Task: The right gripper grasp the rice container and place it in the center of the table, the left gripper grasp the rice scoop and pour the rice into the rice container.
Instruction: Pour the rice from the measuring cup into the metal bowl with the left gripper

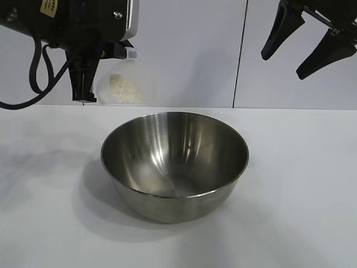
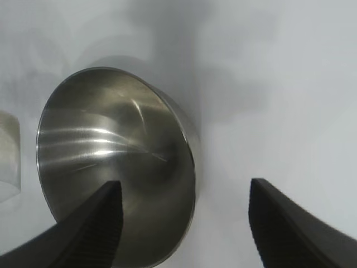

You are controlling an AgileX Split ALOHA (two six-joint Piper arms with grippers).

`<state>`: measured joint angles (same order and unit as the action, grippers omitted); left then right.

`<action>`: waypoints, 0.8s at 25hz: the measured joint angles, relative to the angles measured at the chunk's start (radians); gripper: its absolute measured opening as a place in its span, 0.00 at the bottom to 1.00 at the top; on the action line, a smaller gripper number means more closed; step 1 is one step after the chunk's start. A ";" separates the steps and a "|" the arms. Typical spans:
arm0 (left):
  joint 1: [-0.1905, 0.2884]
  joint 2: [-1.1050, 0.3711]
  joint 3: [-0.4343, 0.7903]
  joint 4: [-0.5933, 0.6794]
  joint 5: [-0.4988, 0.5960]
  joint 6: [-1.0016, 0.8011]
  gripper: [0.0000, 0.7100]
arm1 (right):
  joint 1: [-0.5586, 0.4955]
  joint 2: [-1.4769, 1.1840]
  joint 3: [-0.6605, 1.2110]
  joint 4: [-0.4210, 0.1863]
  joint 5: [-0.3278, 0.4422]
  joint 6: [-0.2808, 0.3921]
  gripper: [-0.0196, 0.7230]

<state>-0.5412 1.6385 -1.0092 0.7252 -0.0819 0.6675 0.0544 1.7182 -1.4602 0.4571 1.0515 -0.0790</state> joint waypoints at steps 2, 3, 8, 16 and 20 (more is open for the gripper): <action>0.000 0.000 -0.008 0.000 -0.001 0.019 0.01 | 0.000 0.000 0.000 0.000 -0.001 0.000 0.63; 0.000 0.000 -0.011 0.000 -0.001 0.028 0.01 | 0.000 0.000 0.000 0.000 -0.001 0.000 0.63; 0.000 0.000 -0.020 0.000 -0.002 0.088 0.01 | 0.000 0.000 0.000 0.001 -0.001 0.000 0.63; 0.000 0.000 -0.023 0.000 -0.002 0.197 0.01 | 0.000 0.000 0.000 0.001 -0.005 0.000 0.63; -0.017 0.000 -0.023 0.000 0.000 0.212 0.01 | 0.000 0.000 0.000 0.001 -0.005 0.000 0.63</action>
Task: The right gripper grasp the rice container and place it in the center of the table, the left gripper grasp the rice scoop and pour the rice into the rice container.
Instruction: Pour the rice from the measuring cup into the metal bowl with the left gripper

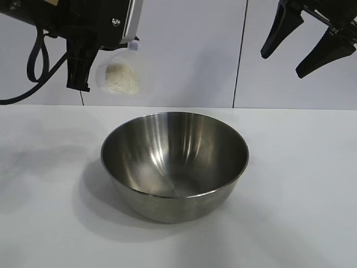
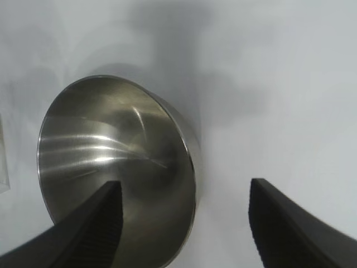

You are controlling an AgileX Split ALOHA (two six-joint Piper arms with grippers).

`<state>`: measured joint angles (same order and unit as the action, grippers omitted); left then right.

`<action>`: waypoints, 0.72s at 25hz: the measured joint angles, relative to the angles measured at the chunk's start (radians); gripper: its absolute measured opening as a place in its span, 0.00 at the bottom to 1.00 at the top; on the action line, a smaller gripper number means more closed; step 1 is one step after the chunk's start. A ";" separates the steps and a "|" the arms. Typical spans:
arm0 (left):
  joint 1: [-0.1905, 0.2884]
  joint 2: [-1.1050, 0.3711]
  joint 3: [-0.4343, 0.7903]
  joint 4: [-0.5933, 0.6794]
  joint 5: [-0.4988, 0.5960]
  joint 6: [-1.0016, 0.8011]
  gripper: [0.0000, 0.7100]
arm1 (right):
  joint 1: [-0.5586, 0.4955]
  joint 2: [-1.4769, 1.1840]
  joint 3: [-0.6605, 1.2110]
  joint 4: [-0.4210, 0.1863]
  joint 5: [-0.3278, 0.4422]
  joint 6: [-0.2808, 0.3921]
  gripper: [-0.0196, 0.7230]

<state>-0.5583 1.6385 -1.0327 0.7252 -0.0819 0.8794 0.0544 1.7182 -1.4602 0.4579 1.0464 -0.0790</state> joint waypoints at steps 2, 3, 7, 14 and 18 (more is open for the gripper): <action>-0.023 0.000 0.000 0.000 0.001 0.008 0.01 | 0.000 0.000 0.000 0.000 0.000 0.000 0.63; -0.034 0.000 0.000 0.000 0.002 0.015 0.01 | 0.000 0.000 0.000 0.000 0.000 0.000 0.63; -0.055 0.000 0.000 0.000 0.011 0.037 0.01 | 0.000 0.000 0.000 0.000 0.000 0.000 0.63; -0.055 0.000 0.000 -0.001 0.038 0.112 0.01 | 0.000 0.000 0.000 0.000 0.000 0.000 0.63; -0.055 0.000 0.000 -0.001 0.038 0.188 0.01 | 0.000 0.000 0.000 0.000 0.000 0.000 0.63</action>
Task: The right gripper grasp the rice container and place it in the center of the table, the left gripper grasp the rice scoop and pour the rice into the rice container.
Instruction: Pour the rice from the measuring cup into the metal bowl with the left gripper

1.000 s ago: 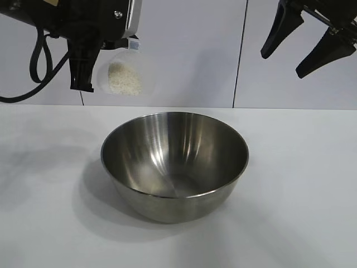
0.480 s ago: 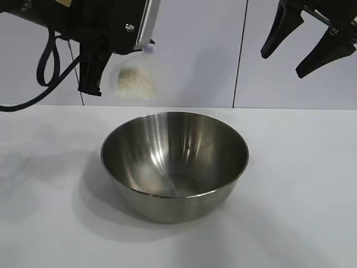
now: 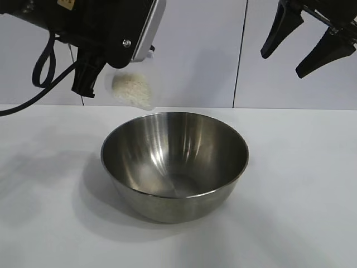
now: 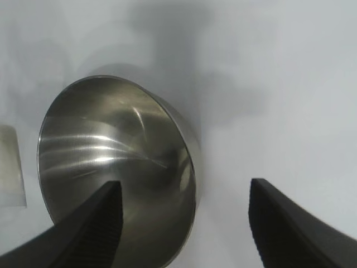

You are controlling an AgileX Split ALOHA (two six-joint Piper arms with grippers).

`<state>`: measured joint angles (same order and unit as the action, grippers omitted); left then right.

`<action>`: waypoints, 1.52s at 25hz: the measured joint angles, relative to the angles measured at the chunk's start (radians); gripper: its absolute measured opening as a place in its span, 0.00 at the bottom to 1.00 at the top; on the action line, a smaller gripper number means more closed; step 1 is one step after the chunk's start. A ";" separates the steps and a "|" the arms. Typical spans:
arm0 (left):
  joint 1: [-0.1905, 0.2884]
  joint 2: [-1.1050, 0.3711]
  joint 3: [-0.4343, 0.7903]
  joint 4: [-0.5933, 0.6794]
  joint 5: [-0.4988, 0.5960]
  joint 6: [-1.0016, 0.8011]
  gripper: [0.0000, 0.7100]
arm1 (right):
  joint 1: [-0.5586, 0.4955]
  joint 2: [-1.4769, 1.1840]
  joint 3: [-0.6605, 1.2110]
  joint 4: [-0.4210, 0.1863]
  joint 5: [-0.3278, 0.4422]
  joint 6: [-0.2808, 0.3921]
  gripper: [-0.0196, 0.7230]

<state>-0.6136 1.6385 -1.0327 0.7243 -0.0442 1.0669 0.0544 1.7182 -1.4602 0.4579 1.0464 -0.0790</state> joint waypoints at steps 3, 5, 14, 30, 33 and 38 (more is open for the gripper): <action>0.000 0.000 0.000 -0.001 0.000 0.036 0.01 | 0.000 0.000 0.000 0.000 0.000 0.000 0.63; 0.000 0.000 0.000 -0.001 0.000 0.058 0.01 | 0.000 0.000 0.000 0.000 0.000 0.000 0.63; 0.000 0.000 -0.005 -0.172 -0.052 0.132 0.01 | 0.000 0.000 0.000 0.000 0.000 0.000 0.63; -0.002 0.000 0.082 -0.953 -0.362 0.896 0.01 | 0.000 0.000 0.000 0.000 -0.016 0.000 0.63; -0.015 0.000 0.128 -0.952 -0.469 0.911 0.01 | 0.000 0.000 0.000 0.000 -0.026 0.000 0.63; -0.048 0.000 0.140 -0.953 -0.548 0.919 0.01 | 0.000 0.000 0.000 0.004 -0.027 0.000 0.63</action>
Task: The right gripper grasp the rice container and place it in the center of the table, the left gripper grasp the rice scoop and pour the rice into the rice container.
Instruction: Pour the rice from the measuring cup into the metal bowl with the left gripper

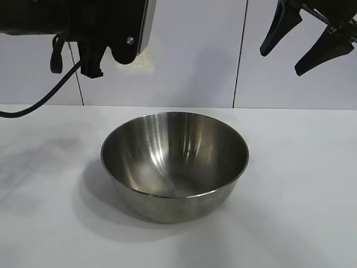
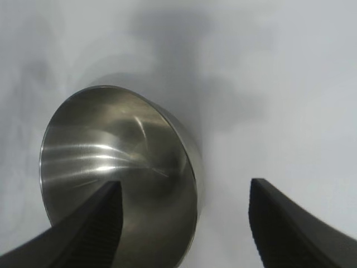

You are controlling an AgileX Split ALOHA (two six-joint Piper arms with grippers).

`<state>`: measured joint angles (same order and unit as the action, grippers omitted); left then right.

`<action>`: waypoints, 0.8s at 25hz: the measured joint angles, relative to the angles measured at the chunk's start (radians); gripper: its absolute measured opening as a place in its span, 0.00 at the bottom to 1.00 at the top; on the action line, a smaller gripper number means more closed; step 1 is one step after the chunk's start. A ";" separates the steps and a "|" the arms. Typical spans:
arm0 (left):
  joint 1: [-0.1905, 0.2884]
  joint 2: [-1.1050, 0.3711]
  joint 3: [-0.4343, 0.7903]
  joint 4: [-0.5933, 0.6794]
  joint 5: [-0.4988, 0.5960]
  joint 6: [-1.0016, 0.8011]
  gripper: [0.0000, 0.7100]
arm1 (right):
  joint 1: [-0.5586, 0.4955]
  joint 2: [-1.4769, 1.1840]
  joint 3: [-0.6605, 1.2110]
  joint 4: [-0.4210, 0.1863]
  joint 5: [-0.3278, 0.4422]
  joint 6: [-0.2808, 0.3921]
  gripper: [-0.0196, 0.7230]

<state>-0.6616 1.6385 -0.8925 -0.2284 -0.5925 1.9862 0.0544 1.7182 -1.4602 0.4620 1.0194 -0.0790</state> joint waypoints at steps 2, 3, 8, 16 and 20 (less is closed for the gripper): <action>-0.019 0.000 0.001 -0.002 -0.003 0.018 0.01 | 0.000 0.000 0.000 0.000 0.000 0.000 0.63; -0.028 0.000 0.001 -0.002 -0.006 0.031 0.01 | 0.000 0.000 0.000 0.001 0.000 0.000 0.63; -0.045 0.000 0.001 -0.002 -0.029 0.090 0.01 | 0.000 0.000 0.000 0.003 0.000 0.000 0.63; -0.045 0.000 0.001 -0.003 -0.079 0.150 0.01 | 0.000 0.000 0.000 0.004 0.000 0.000 0.63; -0.045 0.000 0.001 -0.003 -0.084 0.184 0.01 | 0.000 0.000 0.000 0.004 0.000 0.000 0.63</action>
<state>-0.7064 1.6385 -0.8917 -0.2315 -0.6766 2.1698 0.0544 1.7182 -1.4602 0.4657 1.0194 -0.0790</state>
